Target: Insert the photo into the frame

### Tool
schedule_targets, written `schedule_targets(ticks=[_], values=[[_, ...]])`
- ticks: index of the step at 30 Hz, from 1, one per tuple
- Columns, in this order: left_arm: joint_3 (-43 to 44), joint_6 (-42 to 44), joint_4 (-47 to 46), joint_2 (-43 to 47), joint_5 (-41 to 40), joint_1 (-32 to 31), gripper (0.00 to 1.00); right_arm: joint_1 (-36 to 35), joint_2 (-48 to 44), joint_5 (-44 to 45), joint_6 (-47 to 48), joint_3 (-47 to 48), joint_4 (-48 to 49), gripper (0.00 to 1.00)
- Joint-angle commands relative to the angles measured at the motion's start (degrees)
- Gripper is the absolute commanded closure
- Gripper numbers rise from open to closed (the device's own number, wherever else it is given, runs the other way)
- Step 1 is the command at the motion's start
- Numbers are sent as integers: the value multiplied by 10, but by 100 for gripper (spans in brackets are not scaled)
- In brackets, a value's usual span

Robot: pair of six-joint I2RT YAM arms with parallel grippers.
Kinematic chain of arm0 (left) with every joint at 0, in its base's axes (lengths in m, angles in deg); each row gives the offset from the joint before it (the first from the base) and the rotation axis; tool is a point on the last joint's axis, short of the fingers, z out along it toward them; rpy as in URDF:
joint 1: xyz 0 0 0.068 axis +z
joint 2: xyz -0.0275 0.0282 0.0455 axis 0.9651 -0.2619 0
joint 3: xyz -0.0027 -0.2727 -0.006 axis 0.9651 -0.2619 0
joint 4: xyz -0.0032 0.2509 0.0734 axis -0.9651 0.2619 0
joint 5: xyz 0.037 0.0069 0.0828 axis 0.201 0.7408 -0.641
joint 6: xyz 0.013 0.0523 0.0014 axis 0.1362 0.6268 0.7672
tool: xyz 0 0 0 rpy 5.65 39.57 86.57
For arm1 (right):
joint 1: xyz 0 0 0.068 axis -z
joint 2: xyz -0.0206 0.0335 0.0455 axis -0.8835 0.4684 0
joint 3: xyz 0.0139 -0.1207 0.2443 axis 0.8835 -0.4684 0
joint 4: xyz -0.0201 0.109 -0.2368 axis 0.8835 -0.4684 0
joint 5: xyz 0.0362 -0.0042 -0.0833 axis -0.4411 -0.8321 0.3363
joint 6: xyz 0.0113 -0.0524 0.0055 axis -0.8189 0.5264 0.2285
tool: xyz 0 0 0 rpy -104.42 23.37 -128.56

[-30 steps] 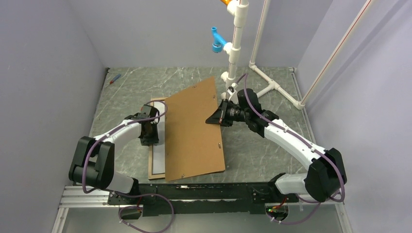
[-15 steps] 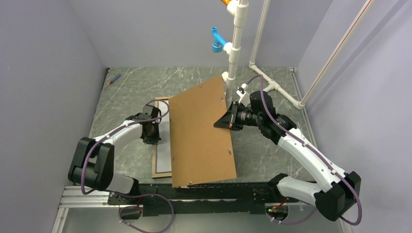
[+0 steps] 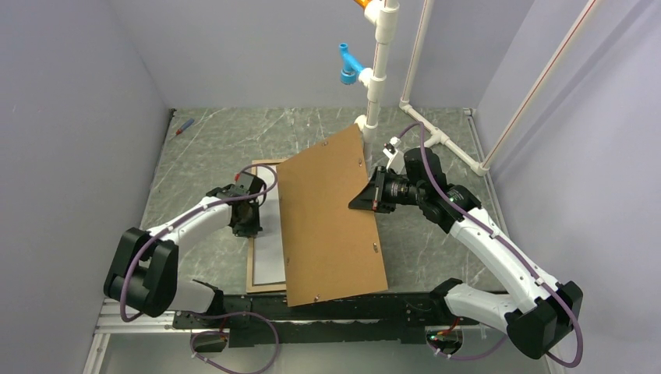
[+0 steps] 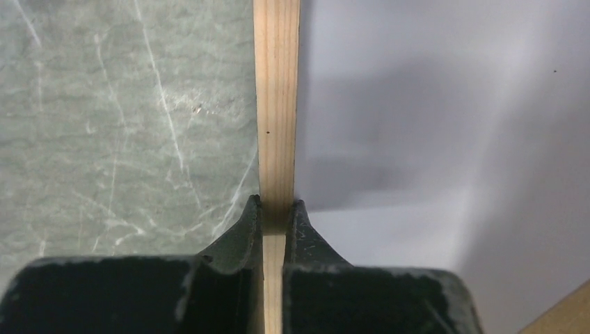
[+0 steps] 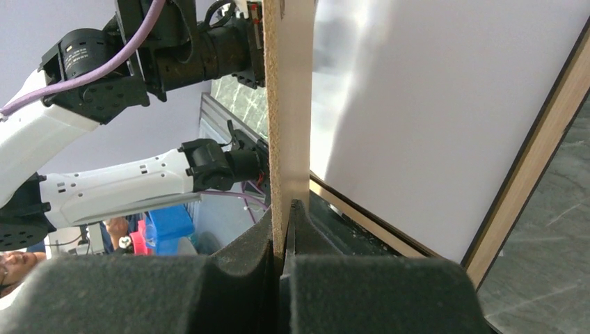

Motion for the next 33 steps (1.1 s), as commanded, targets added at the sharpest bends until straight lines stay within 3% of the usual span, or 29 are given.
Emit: schedule_targets(ticks=[1, 2, 4, 6, 9, 18, 27, 33], values=[[19, 22, 66, 19, -43, -7, 88, 5, -10, -17, -11, 16, 45, 100], [17, 23, 61, 18, -37, -7, 80, 5, -7, -18, -11, 16, 48, 100], [16, 21, 57, 12, -30, -7, 45, 5, -4, -21, -12, 16, 55, 100], [20, 20, 62, 3, -30, -7, 31, 5, 0, -24, -15, 18, 61, 100], [22, 12, 67, 1, -37, -7, 23, 5, 6, -25, -21, 18, 74, 100], [22, -15, 68, 80, -20, 8, 19, 5, 48, -33, -46, 13, 140, 100], [67, -55, 158, 178, -117, 24, 18, 5, 83, -28, -66, 4, 184, 100], [68, -57, 161, 215, -121, 35, 18, -1, 88, -19, -77, -6, 195, 100]])
